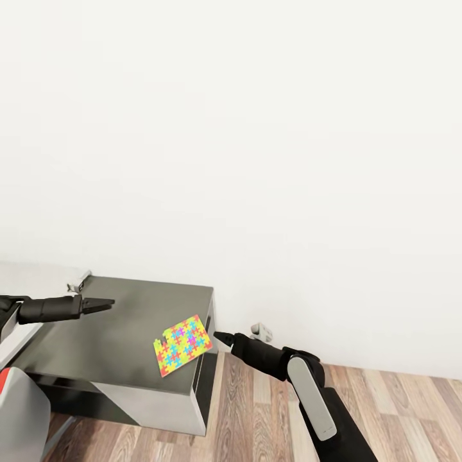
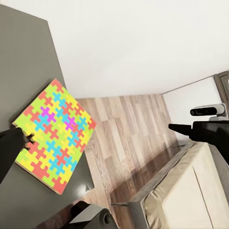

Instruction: Put all the toys in the child's room - the three board games (two on the bed and one on the table), the two jigsaw puzzles on the table, and the tennis ball on the table - inside the toy box on the table in the child's room.

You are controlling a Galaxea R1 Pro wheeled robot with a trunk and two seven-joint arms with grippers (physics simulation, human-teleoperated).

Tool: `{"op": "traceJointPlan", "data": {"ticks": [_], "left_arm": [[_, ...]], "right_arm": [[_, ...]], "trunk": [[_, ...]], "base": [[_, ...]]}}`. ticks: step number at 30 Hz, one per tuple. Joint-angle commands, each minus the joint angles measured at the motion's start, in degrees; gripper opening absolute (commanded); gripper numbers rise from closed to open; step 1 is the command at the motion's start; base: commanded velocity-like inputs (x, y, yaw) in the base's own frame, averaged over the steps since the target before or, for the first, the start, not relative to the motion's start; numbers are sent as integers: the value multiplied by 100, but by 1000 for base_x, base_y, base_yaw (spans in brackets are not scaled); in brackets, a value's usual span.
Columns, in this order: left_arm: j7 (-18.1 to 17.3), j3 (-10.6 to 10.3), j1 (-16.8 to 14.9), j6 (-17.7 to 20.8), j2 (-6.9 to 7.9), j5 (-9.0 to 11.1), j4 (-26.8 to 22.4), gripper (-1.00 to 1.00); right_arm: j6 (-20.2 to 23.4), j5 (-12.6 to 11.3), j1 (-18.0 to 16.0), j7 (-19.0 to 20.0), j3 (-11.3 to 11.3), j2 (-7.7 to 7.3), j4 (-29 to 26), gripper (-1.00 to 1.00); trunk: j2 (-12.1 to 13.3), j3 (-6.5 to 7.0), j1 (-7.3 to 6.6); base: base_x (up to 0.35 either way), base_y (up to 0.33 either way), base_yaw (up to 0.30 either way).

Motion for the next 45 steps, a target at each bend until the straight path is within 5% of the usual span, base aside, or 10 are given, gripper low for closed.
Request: {"op": "traceJointPlan", "data": {"ticks": [1,45], "left_arm": [[-30,19,-4,62,-2,-31,-1,100],[-30,11,-4,58,-13,-38,-1,100]], "right_arm": [[26,37,-5,33,-7,2,-2,100],[26,38,0,32,-7,2,-2,100]], "trunk": [[-9,0,3],[-9,410,3]], "base": [[0,0,0],[0,0,0]]}}
